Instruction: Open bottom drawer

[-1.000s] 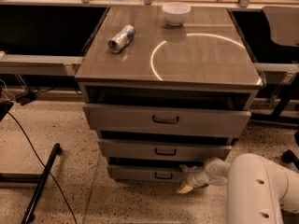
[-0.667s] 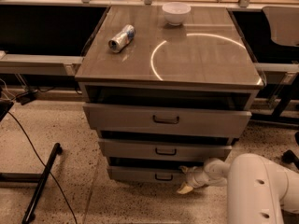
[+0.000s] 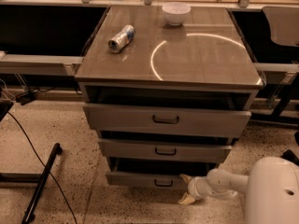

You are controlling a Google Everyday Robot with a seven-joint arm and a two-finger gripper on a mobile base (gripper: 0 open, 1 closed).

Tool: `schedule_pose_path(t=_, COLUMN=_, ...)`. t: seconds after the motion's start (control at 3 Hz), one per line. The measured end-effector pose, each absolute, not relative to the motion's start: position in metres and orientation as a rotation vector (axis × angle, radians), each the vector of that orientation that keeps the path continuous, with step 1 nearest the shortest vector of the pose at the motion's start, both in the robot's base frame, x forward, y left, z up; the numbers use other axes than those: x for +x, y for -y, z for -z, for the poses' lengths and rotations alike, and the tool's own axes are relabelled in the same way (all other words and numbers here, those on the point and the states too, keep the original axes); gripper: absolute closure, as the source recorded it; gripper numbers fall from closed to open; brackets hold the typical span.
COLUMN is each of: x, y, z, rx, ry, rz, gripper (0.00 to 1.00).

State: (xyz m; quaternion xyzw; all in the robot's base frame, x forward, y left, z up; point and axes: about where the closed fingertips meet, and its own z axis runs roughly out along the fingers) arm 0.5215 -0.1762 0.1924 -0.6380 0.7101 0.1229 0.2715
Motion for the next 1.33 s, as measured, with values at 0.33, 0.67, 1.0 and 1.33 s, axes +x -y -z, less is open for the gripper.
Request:
schedule_pose_path(t=0.33, x=0.479, y=0.175, z=-0.188, rx=-1.742, ry=-1.941, rz=-0.388, gripper=0.34)
schedule_pose_path(t=0.67, x=0.479, y=0.175, z=-0.196, rx=-1.742, ry=-1.940, rz=-0.387, gripper=0.34)
schedule_pose_path(t=1.0, x=0.484, y=0.176, z=-0.216, rx=-1.754, ry=-1.897, rz=-0.334, gripper=0.34)
schedule_pose_path(t=1.33, x=0.502, y=0.178, z=-0.233, rx=-1.754, ry=-1.866, rz=-0.286, gripper=0.25)
